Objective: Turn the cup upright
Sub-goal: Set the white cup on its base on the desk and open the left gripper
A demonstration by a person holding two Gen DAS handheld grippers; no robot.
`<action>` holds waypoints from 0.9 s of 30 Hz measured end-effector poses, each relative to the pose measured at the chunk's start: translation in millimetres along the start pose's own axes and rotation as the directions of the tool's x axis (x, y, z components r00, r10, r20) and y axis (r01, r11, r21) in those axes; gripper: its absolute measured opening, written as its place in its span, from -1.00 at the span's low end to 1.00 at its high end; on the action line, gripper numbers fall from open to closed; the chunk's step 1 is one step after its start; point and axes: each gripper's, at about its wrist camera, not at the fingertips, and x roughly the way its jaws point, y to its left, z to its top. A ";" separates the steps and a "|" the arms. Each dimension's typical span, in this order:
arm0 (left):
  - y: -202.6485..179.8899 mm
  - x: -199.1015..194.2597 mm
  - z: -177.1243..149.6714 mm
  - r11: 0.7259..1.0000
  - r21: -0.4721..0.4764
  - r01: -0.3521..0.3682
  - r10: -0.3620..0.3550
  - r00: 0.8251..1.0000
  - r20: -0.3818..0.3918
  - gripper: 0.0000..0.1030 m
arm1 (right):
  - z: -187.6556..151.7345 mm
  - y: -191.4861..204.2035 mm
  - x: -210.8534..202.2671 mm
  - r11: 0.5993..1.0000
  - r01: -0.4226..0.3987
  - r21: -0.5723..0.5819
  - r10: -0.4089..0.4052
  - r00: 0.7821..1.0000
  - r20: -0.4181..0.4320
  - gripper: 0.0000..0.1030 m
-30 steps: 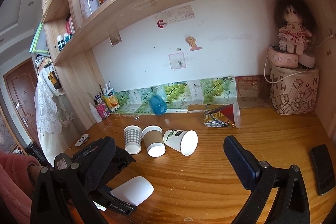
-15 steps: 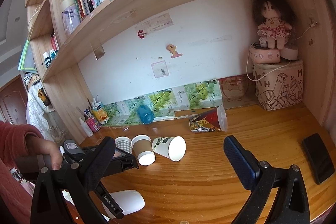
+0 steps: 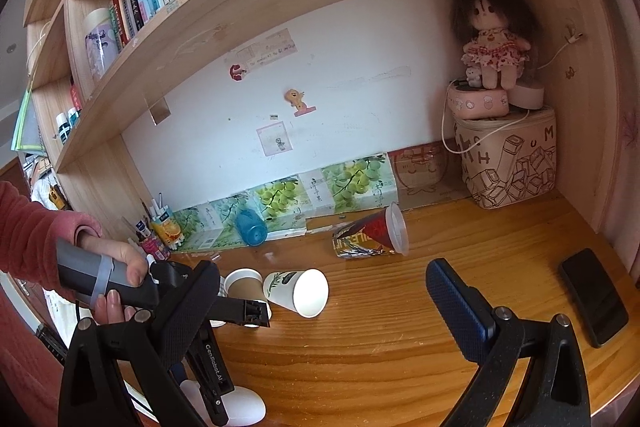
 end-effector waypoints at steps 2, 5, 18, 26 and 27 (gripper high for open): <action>0.3 -6.7 7.9 1.000 0.000 -0.001 0.001 1.000 0.005 0.51 | 0.5 -3.5 1.6 1.000 0.013 0.011 -0.013 1.000 -0.005 1.00; 4.3 -17.2 13.5 1.000 0.007 -0.008 0.008 1.000 0.029 0.66 | 1.3 -6.9 3.5 0.999 0.030 0.022 -0.030 1.000 -0.010 1.00; 7.3 -36.4 -38.5 0.995 0.083 -0.063 0.034 0.950 0.310 0.76 | 1.4 3.9 2.9 1.000 0.016 -0.013 -0.017 1.000 -0.024 1.00; 20.8 -50.6 -89.4 0.996 0.093 0.009 -0.061 0.822 0.566 0.76 | -3.7 25.5 -6.0 0.995 -0.053 -0.082 0.051 0.998 -0.022 1.00; 22.9 -51.8 -96.6 0.994 0.104 0.028 -0.086 0.794 0.602 0.76 | -4.6 28.2 -7.5 0.994 -0.060 -0.091 0.058 0.998 -0.022 1.00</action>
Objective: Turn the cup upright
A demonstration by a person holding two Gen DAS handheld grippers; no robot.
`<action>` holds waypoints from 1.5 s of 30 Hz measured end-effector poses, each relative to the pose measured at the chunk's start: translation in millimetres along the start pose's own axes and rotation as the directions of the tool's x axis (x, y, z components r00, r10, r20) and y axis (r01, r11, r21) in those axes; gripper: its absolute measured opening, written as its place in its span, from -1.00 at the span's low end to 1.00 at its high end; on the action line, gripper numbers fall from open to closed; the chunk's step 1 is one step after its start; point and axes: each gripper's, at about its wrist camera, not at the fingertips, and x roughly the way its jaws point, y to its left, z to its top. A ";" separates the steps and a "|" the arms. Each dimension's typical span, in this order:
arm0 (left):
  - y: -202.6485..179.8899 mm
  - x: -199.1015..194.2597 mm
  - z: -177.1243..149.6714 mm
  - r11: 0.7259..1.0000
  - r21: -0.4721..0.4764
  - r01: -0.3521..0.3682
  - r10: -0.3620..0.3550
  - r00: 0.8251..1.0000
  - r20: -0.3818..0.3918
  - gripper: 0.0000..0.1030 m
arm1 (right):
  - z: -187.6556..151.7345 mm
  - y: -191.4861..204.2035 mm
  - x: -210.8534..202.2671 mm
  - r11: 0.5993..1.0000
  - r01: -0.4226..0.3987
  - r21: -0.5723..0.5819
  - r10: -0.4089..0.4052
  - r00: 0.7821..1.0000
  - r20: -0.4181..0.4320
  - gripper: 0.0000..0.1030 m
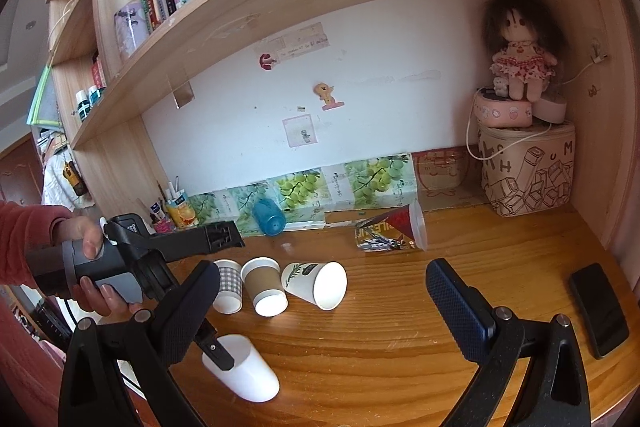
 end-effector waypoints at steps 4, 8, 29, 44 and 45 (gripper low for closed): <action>9.3 -19.9 -25.5 0.998 -0.023 0.059 -0.054 0.979 0.199 0.76 | -2.8 11.1 -5.1 0.999 -0.025 -0.032 0.025 1.000 -0.004 1.00; 16.6 -35.2 -58.4 0.996 -0.042 0.076 -0.051 0.905 0.421 0.76 | -6.6 23.3 -10.9 0.998 -0.037 -0.058 0.036 0.999 -0.011 1.00; 54.6 -66.9 -241.8 0.972 -0.231 0.054 0.196 0.362 0.911 0.75 | -21.4 137.3 -63.9 0.994 0.104 0.037 -0.108 0.990 0.095 1.00; 20.7 -109.9 -325.1 0.976 -0.207 -0.066 0.213 0.116 0.970 0.89 | -10.0 188.2 -126.4 0.988 0.152 0.011 -0.153 0.980 0.126 1.00; 18.8 -112.8 -328.4 0.975 -0.213 -0.067 0.219 0.099 0.971 0.95 | -6.7 187.3 -128.5 0.988 0.152 0.009 -0.152 0.980 0.129 1.00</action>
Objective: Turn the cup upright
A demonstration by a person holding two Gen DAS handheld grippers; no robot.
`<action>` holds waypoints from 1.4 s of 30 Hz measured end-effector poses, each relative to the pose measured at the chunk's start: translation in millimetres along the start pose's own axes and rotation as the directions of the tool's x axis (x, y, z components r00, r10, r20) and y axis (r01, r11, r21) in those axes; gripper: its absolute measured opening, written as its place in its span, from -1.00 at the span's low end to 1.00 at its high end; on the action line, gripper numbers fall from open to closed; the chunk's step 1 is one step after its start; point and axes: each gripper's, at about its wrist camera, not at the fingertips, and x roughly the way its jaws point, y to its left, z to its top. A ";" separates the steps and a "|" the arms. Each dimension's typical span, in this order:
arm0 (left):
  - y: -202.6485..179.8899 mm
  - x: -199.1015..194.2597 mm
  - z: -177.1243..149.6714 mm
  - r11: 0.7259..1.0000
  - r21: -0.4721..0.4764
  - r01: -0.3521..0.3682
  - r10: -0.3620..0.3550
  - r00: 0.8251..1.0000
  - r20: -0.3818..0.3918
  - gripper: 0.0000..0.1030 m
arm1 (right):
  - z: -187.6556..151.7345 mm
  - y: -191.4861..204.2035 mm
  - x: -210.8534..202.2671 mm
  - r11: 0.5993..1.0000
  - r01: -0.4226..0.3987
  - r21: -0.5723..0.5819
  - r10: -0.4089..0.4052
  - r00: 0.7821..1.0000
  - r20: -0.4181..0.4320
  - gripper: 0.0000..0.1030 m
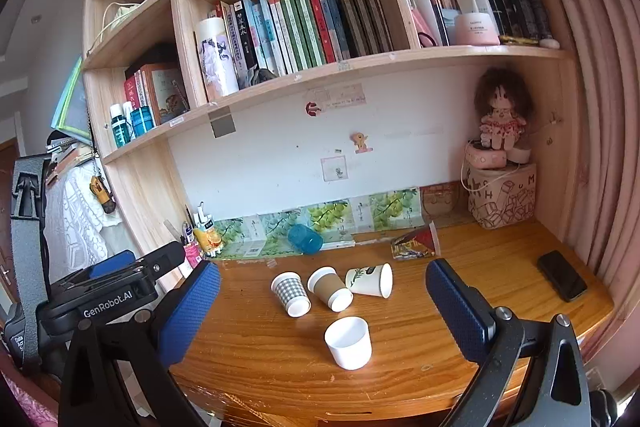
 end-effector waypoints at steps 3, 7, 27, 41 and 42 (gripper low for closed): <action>-1.8 -11.9 8.7 1.000 -0.023 -0.014 0.016 0.998 0.057 0.99 | 10.8 -7.5 -2.0 0.999 -0.019 0.031 0.020 1.000 -0.012 1.00; -7.1 -20.0 14.5 0.998 -0.042 -0.039 0.043 0.994 0.099 0.99 | 21.9 -15.6 -2.4 0.997 -0.042 0.070 0.043 0.999 -0.014 1.00; -22.7 -20.0 18.6 0.983 -0.008 -0.182 0.179 0.960 0.214 0.99 | 36.8 -16.8 10.2 0.996 -0.079 -0.031 0.081 0.995 0.065 1.00; -34.5 -5.8 20.9 0.985 0.013 -0.171 0.164 0.959 0.229 0.99 | 37.7 -26.8 29.2 0.994 -0.100 -0.037 0.103 0.993 0.065 1.00; -34.8 -5.3 21.0 0.985 0.014 -0.171 0.163 0.959 0.230 0.99 | 38.2 -27.4 30.0 0.994 -0.102 -0.038 0.104 0.992 0.066 1.00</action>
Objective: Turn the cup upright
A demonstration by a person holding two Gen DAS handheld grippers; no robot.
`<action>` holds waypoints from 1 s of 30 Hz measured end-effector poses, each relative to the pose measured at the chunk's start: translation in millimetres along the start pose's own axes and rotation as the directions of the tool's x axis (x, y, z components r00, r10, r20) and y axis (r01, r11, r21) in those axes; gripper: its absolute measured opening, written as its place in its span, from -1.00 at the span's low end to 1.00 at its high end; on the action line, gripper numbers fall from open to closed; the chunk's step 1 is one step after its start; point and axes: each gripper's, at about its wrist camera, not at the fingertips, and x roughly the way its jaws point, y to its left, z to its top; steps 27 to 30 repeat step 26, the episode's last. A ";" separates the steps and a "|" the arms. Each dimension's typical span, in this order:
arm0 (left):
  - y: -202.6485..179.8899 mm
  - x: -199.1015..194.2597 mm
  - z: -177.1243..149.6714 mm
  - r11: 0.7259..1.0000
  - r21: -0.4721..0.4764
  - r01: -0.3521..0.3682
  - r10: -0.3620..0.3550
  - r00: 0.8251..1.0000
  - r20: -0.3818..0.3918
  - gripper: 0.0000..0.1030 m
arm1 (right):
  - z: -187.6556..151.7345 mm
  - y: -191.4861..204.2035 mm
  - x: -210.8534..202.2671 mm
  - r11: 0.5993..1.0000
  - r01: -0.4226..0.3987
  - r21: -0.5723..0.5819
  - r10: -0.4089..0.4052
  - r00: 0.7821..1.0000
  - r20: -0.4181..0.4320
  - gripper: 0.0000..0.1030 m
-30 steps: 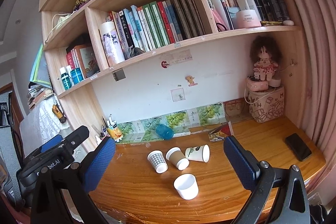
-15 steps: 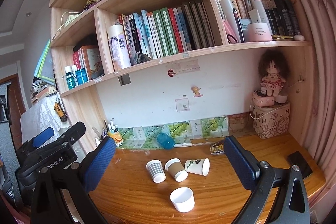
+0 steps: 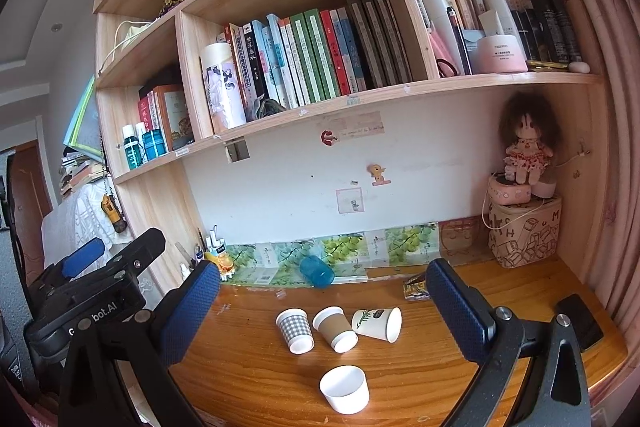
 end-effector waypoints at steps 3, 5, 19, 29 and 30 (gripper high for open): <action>-0.7 0.6 -0.6 1.000 0.003 -0.003 0.003 1.000 0.003 0.99 | 0.7 -1.7 2.3 1.000 -0.005 -0.002 0.005 1.000 0.000 1.00; -0.5 0.6 -0.8 1.000 0.002 -0.002 0.002 1.000 0.001 0.99 | 0.8 -1.9 3.1 1.000 -0.006 -0.002 0.006 1.000 -0.001 1.00; -6.7 12.8 -1.6 1.000 -0.011 -0.003 0.003 0.999 -0.036 0.99 | 1.2 -8.6 15.5 1.000 -0.030 0.004 0.030 0.999 -0.032 1.00; -12.9 18.1 -0.7 1.000 -0.026 -0.018 0.016 0.996 -0.084 0.99 | 1.4 -14.6 20.7 0.999 -0.046 0.017 0.047 0.995 -0.091 1.00; -12.9 18.1 -0.7 1.000 -0.026 -0.018 0.016 0.996 -0.084 0.99 | 1.4 -14.6 20.7 0.999 -0.046 0.017 0.047 0.995 -0.091 1.00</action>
